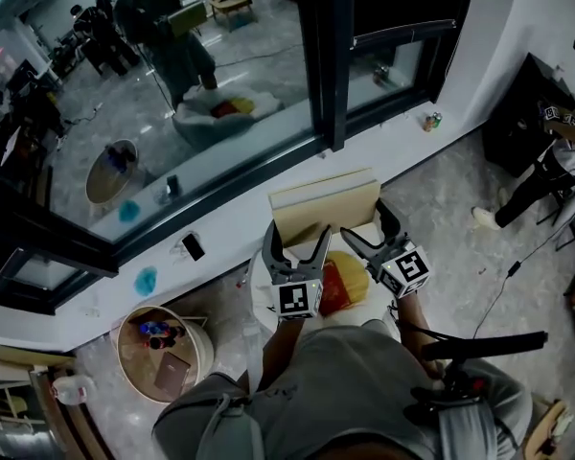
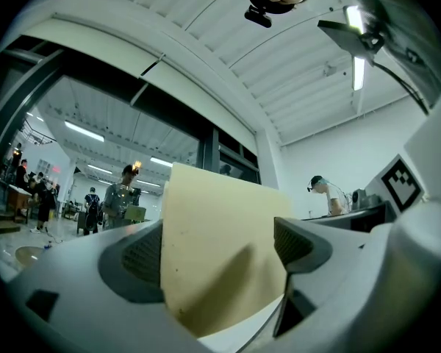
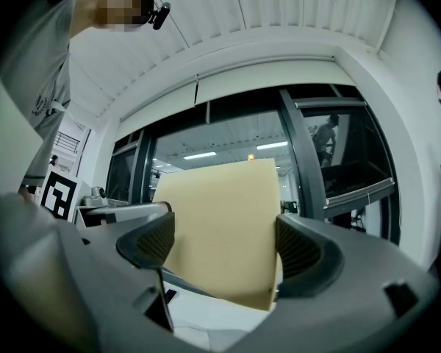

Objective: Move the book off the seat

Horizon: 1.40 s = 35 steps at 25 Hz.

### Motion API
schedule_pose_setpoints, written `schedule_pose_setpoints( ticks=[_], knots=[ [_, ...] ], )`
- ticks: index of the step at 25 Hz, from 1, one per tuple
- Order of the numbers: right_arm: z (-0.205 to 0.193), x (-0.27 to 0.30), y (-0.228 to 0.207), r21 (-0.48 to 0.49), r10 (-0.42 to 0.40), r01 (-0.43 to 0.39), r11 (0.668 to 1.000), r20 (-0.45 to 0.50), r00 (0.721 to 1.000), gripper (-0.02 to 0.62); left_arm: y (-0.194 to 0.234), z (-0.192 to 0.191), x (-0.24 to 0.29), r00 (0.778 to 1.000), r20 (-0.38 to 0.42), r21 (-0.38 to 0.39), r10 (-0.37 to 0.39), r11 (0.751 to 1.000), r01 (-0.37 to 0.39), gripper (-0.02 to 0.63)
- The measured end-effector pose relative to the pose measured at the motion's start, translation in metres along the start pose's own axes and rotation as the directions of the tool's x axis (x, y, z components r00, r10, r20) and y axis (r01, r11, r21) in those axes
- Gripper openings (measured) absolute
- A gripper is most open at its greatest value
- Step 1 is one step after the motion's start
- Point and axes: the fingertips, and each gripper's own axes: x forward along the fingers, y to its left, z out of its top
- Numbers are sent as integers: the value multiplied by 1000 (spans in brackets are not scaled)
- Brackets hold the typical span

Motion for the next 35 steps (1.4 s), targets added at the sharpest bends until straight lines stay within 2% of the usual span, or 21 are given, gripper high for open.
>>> schedule_pose_setpoints(
  ticks=[5,11,14,18,20,22,25,28,30,32,35],
  knots=[
    [-2,7,7,21,29,-29,999,11,1000,436,11,-13,-13,997,-66,52,38,998,-35,457],
    [1,3,25,48,105,-107,993,40,994,436,11,-2,-33,995,-58,102,87,991,-81,457],
    [-1,-7,26,76,174,-178,981,58,983,436,0,4,-47,985,-54,151,166,976,-157,457],
    [3,-31,32,101,304,-310,946,72,950,436,-31,6,-84,944,-78,195,322,933,-302,457],
    [5,-43,44,92,404,-409,908,72,912,436,-45,13,-106,911,-64,215,407,897,-386,457],
    [1,-48,63,107,516,-521,847,73,854,436,-49,16,-133,860,-63,251,506,842,-477,457],
    [-4,-57,93,146,633,-640,755,94,768,436,-53,31,-169,790,-56,323,611,760,-565,457],
    [1,-67,145,161,741,-748,643,115,662,436,-57,59,-220,688,2,330,726,649,-686,457],
    [7,-79,180,155,781,-788,596,116,613,436,-59,66,-261,629,10,324,777,593,-737,457],
    [11,-91,208,141,807,-813,565,110,580,436,-62,71,-294,595,18,304,804,562,-769,457],
    [13,-103,241,114,833,-836,537,86,547,436,-62,76,-330,569,30,268,822,542,-796,457]
  ],
)
